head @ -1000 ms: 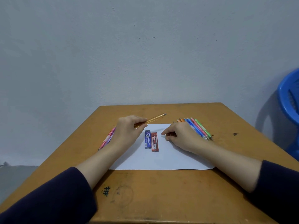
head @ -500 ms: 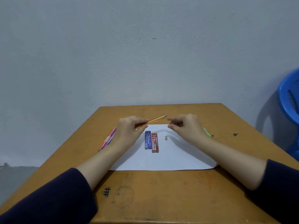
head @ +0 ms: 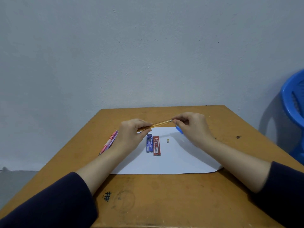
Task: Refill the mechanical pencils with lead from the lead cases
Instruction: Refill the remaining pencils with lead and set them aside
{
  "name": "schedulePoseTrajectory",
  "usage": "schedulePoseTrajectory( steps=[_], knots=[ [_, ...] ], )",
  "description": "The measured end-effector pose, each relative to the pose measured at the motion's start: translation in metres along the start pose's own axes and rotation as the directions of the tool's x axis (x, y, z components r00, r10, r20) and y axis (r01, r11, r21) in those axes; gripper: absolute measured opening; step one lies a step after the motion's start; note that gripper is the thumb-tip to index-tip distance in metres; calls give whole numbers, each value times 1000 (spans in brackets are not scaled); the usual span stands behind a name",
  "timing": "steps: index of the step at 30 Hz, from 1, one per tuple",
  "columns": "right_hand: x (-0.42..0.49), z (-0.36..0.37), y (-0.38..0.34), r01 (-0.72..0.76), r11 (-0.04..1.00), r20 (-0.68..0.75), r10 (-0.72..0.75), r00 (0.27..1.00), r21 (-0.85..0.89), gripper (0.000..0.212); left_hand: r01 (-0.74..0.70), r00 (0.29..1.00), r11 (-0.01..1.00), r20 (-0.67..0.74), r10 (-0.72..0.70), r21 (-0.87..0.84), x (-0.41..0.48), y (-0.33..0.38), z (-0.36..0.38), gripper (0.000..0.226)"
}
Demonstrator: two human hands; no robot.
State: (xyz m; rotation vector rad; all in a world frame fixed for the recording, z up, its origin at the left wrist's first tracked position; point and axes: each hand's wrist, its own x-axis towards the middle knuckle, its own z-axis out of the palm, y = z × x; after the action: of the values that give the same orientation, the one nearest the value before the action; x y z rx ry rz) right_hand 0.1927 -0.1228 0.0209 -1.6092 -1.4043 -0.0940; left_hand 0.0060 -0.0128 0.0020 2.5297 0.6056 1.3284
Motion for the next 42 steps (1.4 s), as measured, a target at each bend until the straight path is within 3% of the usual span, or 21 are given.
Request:
schedulePoseTrajectory(
  steps=[12,19,25,35,42],
  knots=[
    [5,-1,10,-75,997,-2,75,997,-17,10,29,1000,999,6,-29,20,1,0,0,22],
    [6,-1,10,-115,984,168,138,976,-139,13,88,996,996,-16,-89,-21,0,-1,-1,22],
    [0,1,5,-26,950,361,144,921,-312,14,98,995,995,-11,-98,-18,0,1,-1,21],
    [-5,4,3,-64,940,448,219,867,-335,9,120,993,992,0,-120,-33,0,4,-1,22],
    [-4,7,3,-80,938,440,232,868,-338,12,147,989,988,13,-146,-37,-1,6,-1,23]
  ],
)
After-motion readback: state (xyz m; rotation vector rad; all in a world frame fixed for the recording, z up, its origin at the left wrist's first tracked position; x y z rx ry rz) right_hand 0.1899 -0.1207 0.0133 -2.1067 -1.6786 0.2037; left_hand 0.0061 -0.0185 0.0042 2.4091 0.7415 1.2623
